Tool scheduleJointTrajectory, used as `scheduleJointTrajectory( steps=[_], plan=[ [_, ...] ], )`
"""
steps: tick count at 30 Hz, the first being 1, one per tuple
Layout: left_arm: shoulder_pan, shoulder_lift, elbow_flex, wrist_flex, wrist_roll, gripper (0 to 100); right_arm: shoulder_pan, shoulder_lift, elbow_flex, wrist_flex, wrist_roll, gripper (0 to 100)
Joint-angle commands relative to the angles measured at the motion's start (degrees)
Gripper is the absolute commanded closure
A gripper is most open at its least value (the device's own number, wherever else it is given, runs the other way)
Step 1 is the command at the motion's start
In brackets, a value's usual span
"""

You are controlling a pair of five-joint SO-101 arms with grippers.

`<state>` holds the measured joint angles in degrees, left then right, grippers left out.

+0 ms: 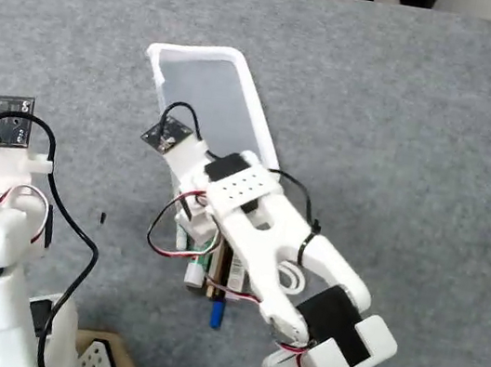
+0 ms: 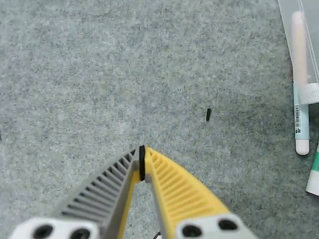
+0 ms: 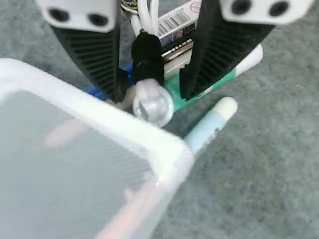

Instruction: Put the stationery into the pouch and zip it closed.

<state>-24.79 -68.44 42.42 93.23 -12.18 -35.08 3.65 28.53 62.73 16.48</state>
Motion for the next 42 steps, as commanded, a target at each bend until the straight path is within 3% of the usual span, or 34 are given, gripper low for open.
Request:
scheduleJointTrajectory(
  steps=[1, 8, 14, 18, 25, 30, 33, 37, 42],
  plan=[
    [-0.6, 0.3, -0.3, 0.5, 0.4, 97, 1.6, 0.0, -0.8, -0.2, -0.4, 80.8],
    [-0.6, 0.3, -0.3, 0.5, 0.4, 97, 1.7, -0.3, 0.0, -0.1, -0.4, 88.5],
    [-0.6, 0.3, -0.3, 0.5, 0.4, 97, 1.8, -0.4, 1.3, 0.4, -0.4, 89.4],
    [-0.6, 0.3, -0.3, 0.5, 0.4, 97, 2.0, -0.4, 0.6, 0.2, -0.1, 98.5],
    [-0.2, 0.3, -0.7, 0.5, 0.4, 97, 2.1, -2.4, -1.2, 0.7, -0.3, 98.6],
    [-0.5, 0.3, -1.0, 0.5, 0.4, 97, 1.9, -13.5, -1.3, 0.9, 0.0, 98.6],
    [-0.6, 0.1, -1.1, 0.2, 1.3, 92, 1.8, -20.9, -3.3, 3.7, 0.0, 98.6],
    [0.3, -4.8, -4.2, 0.1, 8.5, 87, 1.8, -25.8, -11.2, 11.1, 0.0, 98.6],
    [8.0, -12.9, -4.8, 0.5, 10.5, 82, 1.7, -25.9, -22.5, 20.0, 0.0, 98.6]
  ],
)
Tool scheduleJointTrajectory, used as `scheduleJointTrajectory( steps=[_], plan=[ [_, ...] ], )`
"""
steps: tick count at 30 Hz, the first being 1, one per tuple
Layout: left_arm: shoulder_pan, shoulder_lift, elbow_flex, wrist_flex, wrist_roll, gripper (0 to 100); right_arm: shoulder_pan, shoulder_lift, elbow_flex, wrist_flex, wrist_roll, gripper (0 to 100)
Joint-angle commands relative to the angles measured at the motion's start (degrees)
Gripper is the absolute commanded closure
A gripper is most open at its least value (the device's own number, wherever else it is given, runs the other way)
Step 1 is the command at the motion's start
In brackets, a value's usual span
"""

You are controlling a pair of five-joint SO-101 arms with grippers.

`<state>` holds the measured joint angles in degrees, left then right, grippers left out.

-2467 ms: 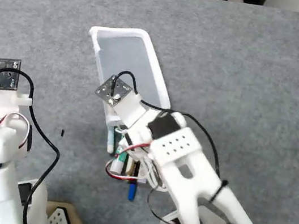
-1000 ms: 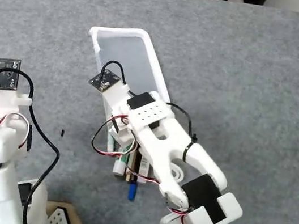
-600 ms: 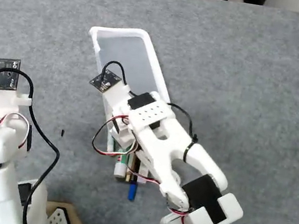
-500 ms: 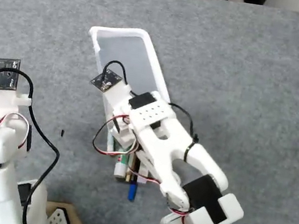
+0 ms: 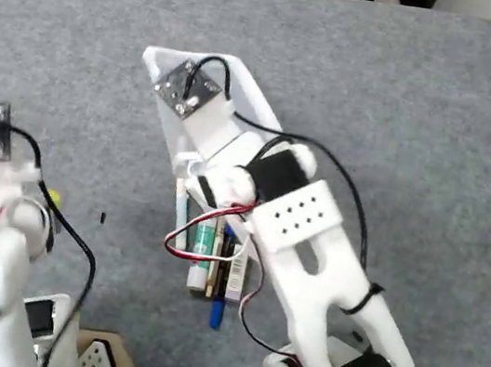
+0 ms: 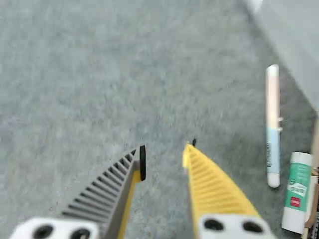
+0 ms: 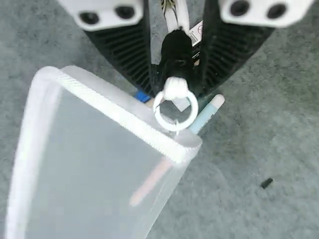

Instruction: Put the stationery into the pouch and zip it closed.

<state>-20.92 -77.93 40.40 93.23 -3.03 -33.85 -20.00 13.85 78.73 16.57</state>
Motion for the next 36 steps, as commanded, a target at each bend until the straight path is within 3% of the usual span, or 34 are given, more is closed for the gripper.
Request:
scheduleJointTrajectory(
  steps=[1, 7, 15, 19, 24, 36],
  plan=[
    [5.0, -4.7, -2.8, 0.5, 1.4, 82, 0.4, -2.2, -9.5, 5.4, -0.1, 98.6],
    [8.0, -8.9, -3.2, 0.5, 1.4, 82, -6.6, -2.5, -15.8, 11.4, -0.1, 98.6],
    [8.7, -11.2, -3.3, 0.2, 1.4, 82, -11.8, -2.2, -18.7, 10.6, -0.1, 98.6],
    [8.7, -11.0, -3.9, 0.1, 1.4, 82, -13.3, -2.2, -19.9, 10.2, 1.2, 98.6],
    [12.1, -10.8, -4.6, -1.7, 4.0, 72, -14.1, -2.2, -20.0, 10.4, 2.0, 98.6],
    [15.5, -4.8, -2.0, -8.6, 5.4, 76, -13.9, -2.2, -19.8, 10.4, 1.9, 98.6]
  ],
)
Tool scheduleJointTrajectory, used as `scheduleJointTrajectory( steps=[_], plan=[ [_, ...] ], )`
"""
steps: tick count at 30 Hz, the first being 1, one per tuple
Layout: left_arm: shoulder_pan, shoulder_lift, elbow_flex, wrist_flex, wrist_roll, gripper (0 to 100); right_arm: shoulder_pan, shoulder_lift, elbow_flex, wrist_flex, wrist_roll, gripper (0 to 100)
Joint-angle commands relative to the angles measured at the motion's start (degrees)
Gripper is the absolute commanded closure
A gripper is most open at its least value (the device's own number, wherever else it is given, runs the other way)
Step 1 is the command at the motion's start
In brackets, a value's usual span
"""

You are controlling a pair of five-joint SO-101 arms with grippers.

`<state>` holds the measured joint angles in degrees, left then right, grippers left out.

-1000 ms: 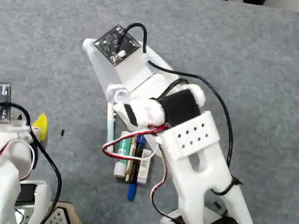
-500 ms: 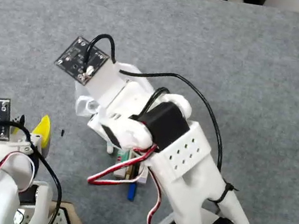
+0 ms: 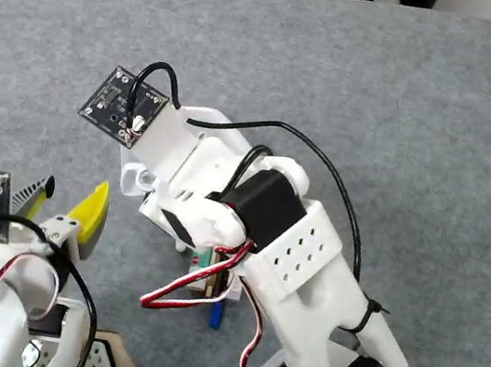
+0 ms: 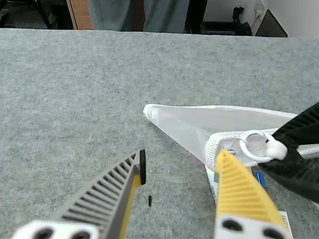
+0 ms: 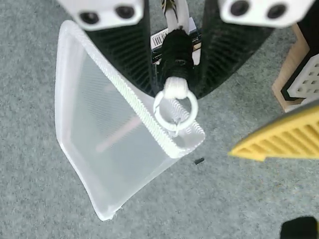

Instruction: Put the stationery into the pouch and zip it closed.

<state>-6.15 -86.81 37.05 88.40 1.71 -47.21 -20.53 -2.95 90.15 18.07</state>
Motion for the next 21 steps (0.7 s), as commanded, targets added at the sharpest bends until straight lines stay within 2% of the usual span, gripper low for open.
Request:
scheduleJointTrajectory(
  steps=[1, 8, 13, 21],
  plan=[
    [0.7, 5.1, 2.6, -5.4, 0.6, 76, -0.5, -1.8, -3.2, -1.1, 0.4, 98.6],
    [2.0, 8.3, 5.9, -10.5, 0.6, 76, -0.5, -2.1, -3.2, -1.0, 0.4, 98.6],
    [6.6, 7.7, 6.1, -8.8, 0.7, 76, -0.4, -2.0, -3.0, -1.0, 0.4, 98.6],
    [7.0, 7.7, 3.5, -4.2, 0.7, 76, -0.4, -2.0, -3.0, -1.1, 0.5, 98.6]
  ],
)
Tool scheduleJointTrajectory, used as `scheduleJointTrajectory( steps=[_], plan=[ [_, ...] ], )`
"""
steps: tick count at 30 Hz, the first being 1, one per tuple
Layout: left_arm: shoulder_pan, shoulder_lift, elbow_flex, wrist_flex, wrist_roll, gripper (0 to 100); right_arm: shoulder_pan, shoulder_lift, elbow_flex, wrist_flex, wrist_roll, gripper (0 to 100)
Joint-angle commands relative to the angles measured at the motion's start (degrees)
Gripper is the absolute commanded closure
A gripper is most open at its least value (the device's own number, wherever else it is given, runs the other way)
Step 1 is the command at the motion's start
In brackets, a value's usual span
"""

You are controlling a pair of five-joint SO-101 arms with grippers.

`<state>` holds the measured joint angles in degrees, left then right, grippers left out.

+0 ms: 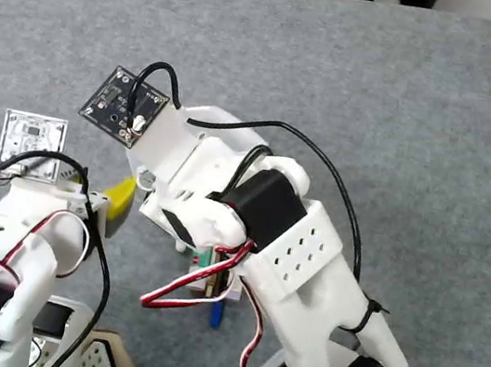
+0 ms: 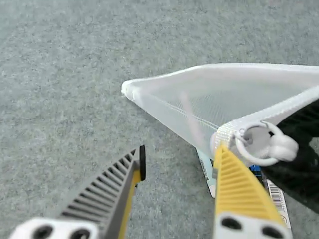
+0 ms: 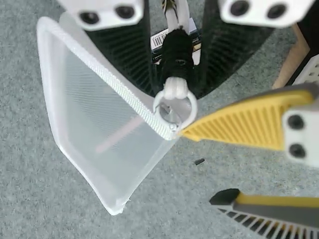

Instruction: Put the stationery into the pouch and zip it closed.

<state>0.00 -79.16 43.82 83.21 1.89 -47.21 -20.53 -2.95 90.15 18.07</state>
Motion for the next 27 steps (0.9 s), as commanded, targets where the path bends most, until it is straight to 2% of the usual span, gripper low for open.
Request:
scheduleJointTrajectory(
  steps=[1, 6, 10, 17, 25, 27],
  plan=[
    [0.8, 0.1, -4.0, 1.4, 0.5, 76, -0.4, -2.0, -3.0, -1.1, 0.5, 98.6],
    [0.8, 0.1, -4.8, 2.3, 0.6, 76, -0.4, -2.0, -3.0, -1.1, 0.5, 98.6],
    [0.8, 0.1, -6.9, 3.5, 4.5, 76, -0.4, -2.1, -3.0, -1.1, 0.6, 98.6],
    [0.8, 0.1, -10.3, 6.5, 4.9, 76, 1.7, -1.8, -3.2, -1.1, 0.4, 98.6],
    [0.4, 0.1, -5.2, 3.8, 4.3, 76, 1.7, -2.1, -3.3, -0.8, 0.4, 98.5],
    [0.4, 0.1, -3.5, 2.9, 2.2, 76, 1.7, -2.2, -3.3, -0.7, 0.4, 98.5]
  ],
)
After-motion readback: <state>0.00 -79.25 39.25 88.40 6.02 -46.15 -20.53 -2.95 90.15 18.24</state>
